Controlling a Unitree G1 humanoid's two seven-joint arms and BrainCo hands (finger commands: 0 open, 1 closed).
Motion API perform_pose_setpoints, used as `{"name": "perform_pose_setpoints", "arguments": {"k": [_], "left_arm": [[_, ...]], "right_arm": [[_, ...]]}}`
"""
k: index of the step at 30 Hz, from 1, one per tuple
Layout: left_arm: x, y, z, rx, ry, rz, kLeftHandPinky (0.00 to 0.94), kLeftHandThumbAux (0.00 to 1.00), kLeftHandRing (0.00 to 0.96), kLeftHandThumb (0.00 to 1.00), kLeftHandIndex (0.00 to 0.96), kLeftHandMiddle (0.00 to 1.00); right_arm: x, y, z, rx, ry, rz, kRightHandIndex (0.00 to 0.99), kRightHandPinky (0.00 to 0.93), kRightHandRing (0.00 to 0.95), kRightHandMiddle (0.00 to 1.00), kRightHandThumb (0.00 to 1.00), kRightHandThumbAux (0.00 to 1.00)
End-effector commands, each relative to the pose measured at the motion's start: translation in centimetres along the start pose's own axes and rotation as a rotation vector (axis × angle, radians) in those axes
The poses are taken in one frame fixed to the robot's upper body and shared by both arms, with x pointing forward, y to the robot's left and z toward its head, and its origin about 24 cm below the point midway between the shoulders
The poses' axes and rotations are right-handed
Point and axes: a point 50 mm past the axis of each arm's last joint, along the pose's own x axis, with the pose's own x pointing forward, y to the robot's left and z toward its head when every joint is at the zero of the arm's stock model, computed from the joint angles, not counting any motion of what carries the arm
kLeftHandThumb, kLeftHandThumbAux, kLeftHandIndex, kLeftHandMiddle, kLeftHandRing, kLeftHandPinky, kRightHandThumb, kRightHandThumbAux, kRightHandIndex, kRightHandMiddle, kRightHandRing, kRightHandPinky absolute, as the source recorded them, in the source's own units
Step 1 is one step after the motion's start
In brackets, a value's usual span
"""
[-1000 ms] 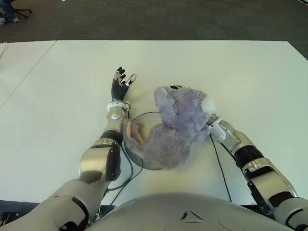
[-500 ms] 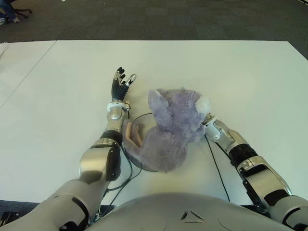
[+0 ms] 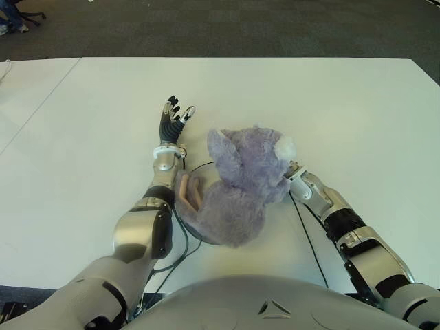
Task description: Put the doll into the plate.
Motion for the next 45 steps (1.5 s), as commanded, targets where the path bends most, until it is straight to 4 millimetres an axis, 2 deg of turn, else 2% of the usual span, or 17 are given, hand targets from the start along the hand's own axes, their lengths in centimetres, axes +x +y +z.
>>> {"name": "perform_pose_setpoints", "arguments": {"k": [1, 12, 13, 19, 27, 28, 29, 30, 31, 32, 33, 34, 35, 37, 38, 41, 45], "left_arm": [[-7.4, -0.4, -9.6, -0.006, 0.480, 0.007, 0.076, 0.578, 0.096, 0.000, 0.042, 0.098], [-7.4, -0.6, -9.6, -0.009, 0.483, 0.006, 0.069, 0.569, 0.083, 0.000, 0.022, 0.085], [-7.3, -0.7, -9.6, -0.008, 0.484, 0.005, 0.065, 0.571, 0.081, 0.000, 0.021, 0.083], [-7.4, -0.5, -9.6, -0.010, 0.485, 0.009, 0.070, 0.577, 0.080, 0.000, 0.024, 0.082], [-7.4, -0.7, -9.6, -0.004, 0.482, 0.003, 0.064, 0.585, 0.077, 0.000, 0.016, 0.076], [-7.4, -0.8, -9.6, -0.002, 0.480, 0.003, 0.062, 0.581, 0.074, 0.000, 0.012, 0.072], [-7.4, -0.7, -9.6, 0.000, 0.479, 0.002, 0.061, 0.580, 0.074, 0.000, 0.011, 0.072], [-7.4, -0.7, -9.5, 0.001, 0.478, 0.003, 0.063, 0.572, 0.072, 0.000, 0.009, 0.070], [-7.4, -0.7, -9.6, 0.005, 0.478, 0.002, 0.064, 0.570, 0.072, 0.000, 0.008, 0.070], [-7.4, -0.7, -9.6, 0.009, 0.479, 0.002, 0.064, 0.567, 0.073, 0.000, 0.008, 0.073], [-7.4, -0.7, -9.6, 0.012, 0.480, 0.003, 0.064, 0.566, 0.074, 0.000, 0.007, 0.073], [-7.4, -0.7, -9.6, 0.017, 0.480, 0.003, 0.069, 0.569, 0.076, 0.000, 0.009, 0.075], [-7.4, -0.7, -9.6, 0.020, 0.480, 0.003, 0.063, 0.573, 0.078, 0.000, 0.010, 0.079], [-7.4, -0.7, -9.6, 0.024, 0.479, 0.003, 0.062, 0.574, 0.078, 0.000, 0.011, 0.080], [-7.4, -0.7, -9.6, 0.028, 0.480, 0.000, 0.049, 0.577, 0.076, 0.000, 0.012, 0.081], [-7.4, -0.8, -9.6, 0.034, 0.480, -0.005, 0.039, 0.579, 0.073, 0.000, 0.012, 0.079], [-7.5, -0.7, -9.7, 0.037, 0.482, -0.009, 0.055, 0.590, 0.076, 0.000, 0.013, 0.081]], "right_arm": [[-0.2, 0.6, 0.1, 0.031, 0.023, 0.027, 0.418, 0.723, 0.614, 0.473, 0.834, 0.680], [-0.3, 0.7, 0.0, 0.020, 0.026, 0.029, 0.417, 0.737, 0.621, 0.471, 0.836, 0.679], [-0.3, 0.7, 0.0, 0.018, 0.027, 0.029, 0.417, 0.711, 0.615, 0.470, 0.837, 0.679], [-0.3, 0.4, 0.0, 0.007, 0.032, 0.023, 0.417, 0.697, 0.603, 0.468, 0.838, 0.679], [-0.3, 0.6, -0.2, 0.026, 0.034, 0.090, 0.417, 0.741, 0.638, 0.467, 0.842, 0.678], [-0.4, 0.7, -0.4, 0.027, 0.037, 0.113, 0.416, 0.666, 0.599, 0.461, 0.835, 0.682], [-0.5, 0.8, -0.6, 0.022, 0.041, 0.144, 0.416, 0.653, 0.592, 0.460, 0.834, 0.683], [-0.5, 0.9, -0.7, 0.020, 0.043, 0.165, 0.416, 0.535, 0.473, 0.454, 0.829, 0.685], [-0.6, 0.9, -0.9, 0.009, 0.049, 0.183, 0.415, 0.505, 0.442, 0.453, 0.828, 0.686], [-0.7, 1.0, -1.0, 0.002, 0.054, 0.195, 0.403, 0.476, 0.425, 0.327, 0.721, 0.714], [-0.7, 0.9, -1.0, -0.005, 0.057, 0.194, 0.401, 0.471, 0.422, 0.305, 0.703, 0.718], [-0.7, 0.9, -1.1, -0.014, 0.069, 0.187, 0.401, 0.511, 0.434, 0.334, 0.693, 0.720], [-0.7, 0.9, -1.2, -0.020, 0.077, 0.180, 0.410, 0.667, 0.568, 0.488, 0.696, 0.714], [-0.8, 0.9, -1.5, -0.028, 0.101, 0.168, 0.413, 0.715, 0.608, 0.533, 0.697, 0.713], [-0.8, 0.9, -1.7, -0.032, 0.117, 0.150, 0.425, 0.829, 0.733, 0.678, 0.702, 0.707], [-0.8, 0.8, -1.9, -0.039, 0.136, 0.115, 0.434, 0.874, 0.793, 0.756, 0.705, 0.705], [-0.9, 0.6, -1.8, -0.036, 0.123, 0.057, 0.439, 0.874, 0.825, 0.804, 0.707, 0.706]]}}
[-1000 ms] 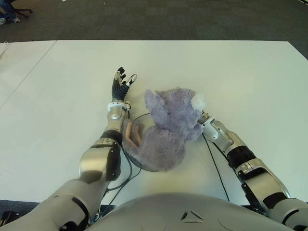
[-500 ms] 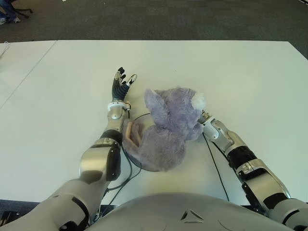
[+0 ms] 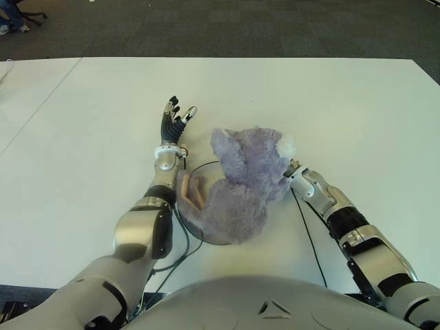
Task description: Put the doll into the plate.
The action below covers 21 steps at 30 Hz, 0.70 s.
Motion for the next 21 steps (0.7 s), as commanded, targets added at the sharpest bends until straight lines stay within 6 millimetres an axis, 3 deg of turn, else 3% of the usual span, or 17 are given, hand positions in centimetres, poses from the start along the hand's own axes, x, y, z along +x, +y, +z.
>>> {"name": "perform_pose_setpoints", "arguments": {"k": [1, 7, 9, 10, 11, 13, 21], "left_arm": [[-7.45, -0.59, -9.71, 0.022, 0.474, -0.010, 0.060, 0.592, 0.077, 0.000, 0.014, 0.081], [-7.47, -0.58, -9.71, 0.024, 0.471, -0.012, 0.054, 0.600, 0.082, 0.000, 0.019, 0.087], [-7.47, -0.56, -9.72, 0.020, 0.473, -0.012, 0.069, 0.607, 0.084, 0.000, 0.019, 0.088], [-7.46, -0.56, -9.72, 0.017, 0.473, -0.011, 0.072, 0.611, 0.085, 0.000, 0.018, 0.088], [-7.47, -0.58, -9.72, 0.013, 0.473, -0.012, 0.056, 0.608, 0.084, 0.000, 0.015, 0.087], [-7.48, -0.60, -9.72, 0.009, 0.473, -0.012, 0.040, 0.605, 0.082, 0.000, 0.013, 0.086], [-7.44, -0.49, -9.69, 0.002, 0.470, -0.011, 0.023, 0.586, 0.071, 0.000, 0.008, 0.080]], "right_arm": [[-0.56, 0.71, -0.81, -0.007, 0.052, -0.033, 0.440, 0.873, 0.829, 0.811, 0.707, 0.706], [-0.55, 0.62, -0.97, 0.014, 0.034, -0.052, 0.440, 0.868, 0.848, 0.832, 0.706, 0.708], [-0.44, 0.62, -1.01, 0.009, 0.021, -0.030, 0.436, 0.804, 0.806, 0.798, 0.702, 0.707], [-0.42, 0.63, -1.02, 0.005, 0.014, -0.017, 0.271, 0.449, 0.425, 0.413, 0.461, 0.554], [-0.40, 0.63, -1.05, -0.012, 0.006, 0.023, 0.135, 0.194, 0.179, 0.174, 0.366, 0.470], [-0.36, 0.63, -1.12, -0.032, -0.001, 0.067, 0.039, 0.024, 0.022, 0.021, 0.319, 0.417], [-1.32, 0.93, -1.27, -0.122, -0.017, 0.179, 0.000, 0.000, 0.000, 0.000, 0.310, 0.272]]}}
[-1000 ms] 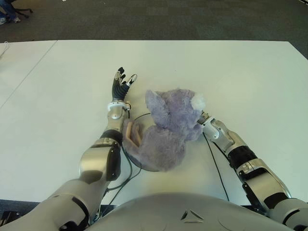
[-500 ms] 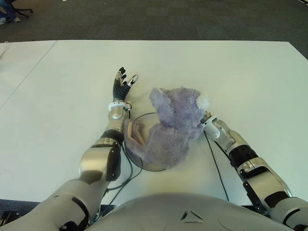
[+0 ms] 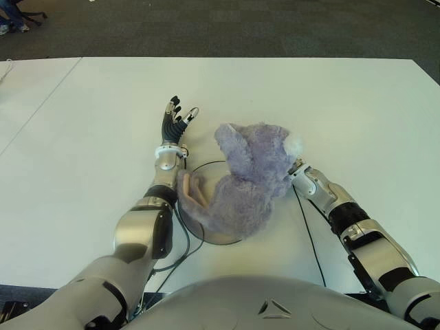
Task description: Put the doll into the plate.
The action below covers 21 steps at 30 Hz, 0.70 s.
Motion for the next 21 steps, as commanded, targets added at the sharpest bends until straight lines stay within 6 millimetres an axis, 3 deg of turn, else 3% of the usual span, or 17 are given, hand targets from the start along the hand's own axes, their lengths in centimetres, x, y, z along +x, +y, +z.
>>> {"name": "perform_pose_setpoints", "arguments": {"k": [1, 10, 21], "left_arm": [[-7.46, -0.49, -9.70, -0.005, 0.471, -0.007, 0.018, 0.581, 0.069, 0.000, 0.008, 0.080], [-7.57, -0.78, -9.55, -0.004, 0.440, -0.002, 0.000, 0.551, 0.057, 0.000, 0.000, 0.081], [-7.50, -0.74, -9.60, 0.004, 0.453, -0.005, 0.000, 0.550, 0.055, 0.000, 0.000, 0.085]], "right_arm": [[-1.21, 1.34, -0.49, -0.076, 0.009, 0.166, 0.000, 0.000, 0.000, 0.000, 0.308, 0.243], [-1.17, 1.21, -0.40, -0.094, 0.000, 0.206, 0.000, 0.000, 0.000, 0.000, 0.290, 0.171], [-1.25, 1.06, -0.47, -0.091, -0.001, 0.213, 0.000, 0.000, 0.000, 0.000, 0.263, 0.159]]}}
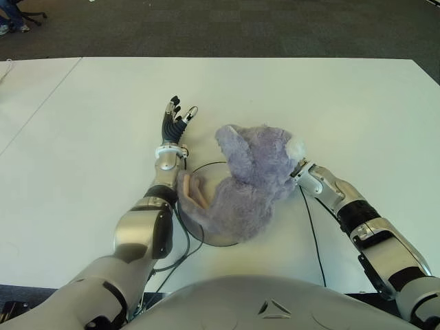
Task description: Put the doll into the plate.
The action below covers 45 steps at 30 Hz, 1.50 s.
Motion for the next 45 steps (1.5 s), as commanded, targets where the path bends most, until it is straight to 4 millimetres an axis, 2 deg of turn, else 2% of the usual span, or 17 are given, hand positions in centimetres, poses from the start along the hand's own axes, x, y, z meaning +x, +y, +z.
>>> {"name": "perform_pose_setpoints", "arguments": {"k": [1, 19, 23, 25, 27, 29, 35, 37, 42, 45], "left_arm": [[-7.5, -0.8, -9.6, -0.001, 0.457, -0.003, 0.000, 0.551, 0.054, 0.000, 0.000, 0.085], [-7.6, -0.8, -9.6, 0.001, 0.453, -0.005, 0.000, 0.542, 0.061, 0.000, 0.000, 0.089], [-7.6, -0.8, -9.6, -0.003, 0.451, -0.008, 0.000, 0.547, 0.056, 0.000, 0.000, 0.085], [-7.6, -0.8, -9.6, -0.001, 0.449, -0.007, 0.000, 0.547, 0.056, 0.000, 0.000, 0.085], [-7.6, -0.8, -9.6, 0.008, 0.444, -0.006, 0.000, 0.547, 0.060, 0.000, 0.000, 0.087], [-7.6, -0.8, -9.5, 0.010, 0.436, -0.006, 0.000, 0.543, 0.063, 0.000, 0.000, 0.090], [-7.5, -0.9, -9.5, 0.008, 0.444, -0.015, 0.000, 0.530, 0.059, 0.000, 0.000, 0.088], [-7.5, -0.9, -9.5, 0.004, 0.447, -0.017, 0.000, 0.525, 0.056, 0.000, 0.000, 0.083], [-7.6, -1.0, -9.5, 0.006, 0.443, -0.015, 0.003, 0.526, 0.056, 0.000, 0.000, 0.081], [-7.6, -1.0, -9.5, 0.002, 0.441, -0.013, 0.001, 0.525, 0.057, 0.000, 0.000, 0.080]], "right_arm": [[-0.7, 1.6, -0.3, -0.017, 0.024, 0.130, 0.000, 0.000, 0.000, 0.000, 0.264, 0.159], [-0.9, 1.6, -0.7, -0.013, 0.057, 0.113, 0.000, 0.000, 0.000, 0.000, 0.273, 0.169], [-0.9, 1.2, -0.7, -0.031, 0.042, 0.068, 0.000, 0.000, 0.000, 0.000, 0.249, 0.182], [-1.0, 0.0, -0.6, -0.037, 0.007, 0.014, 0.000, 0.000, 0.000, 0.000, 0.232, 0.209], [-0.9, -2.5, 0.2, -0.032, -0.089, -0.118, 0.000, 0.000, 0.000, 0.000, 0.206, 0.260], [-0.9, -3.8, 0.8, -0.015, -0.157, -0.215, 0.000, 0.000, 0.000, 0.000, 0.189, 0.292], [-0.6, -4.8, 1.5, 0.091, -0.239, -0.407, 0.000, 0.000, 0.000, 0.000, 0.126, 0.349], [-0.2, -5.4, 1.5, 0.134, -0.252, -0.466, 0.000, 0.000, 0.000, 0.000, 0.081, 0.355], [1.3, -8.2, 1.2, 0.255, -0.290, -0.620, 0.000, 0.000, 0.000, 0.000, 0.039, 0.355], [1.3, -8.7, 1.4, 0.295, -0.323, -0.670, 0.000, 0.000, 0.000, 0.000, 0.037, 0.356]]}}
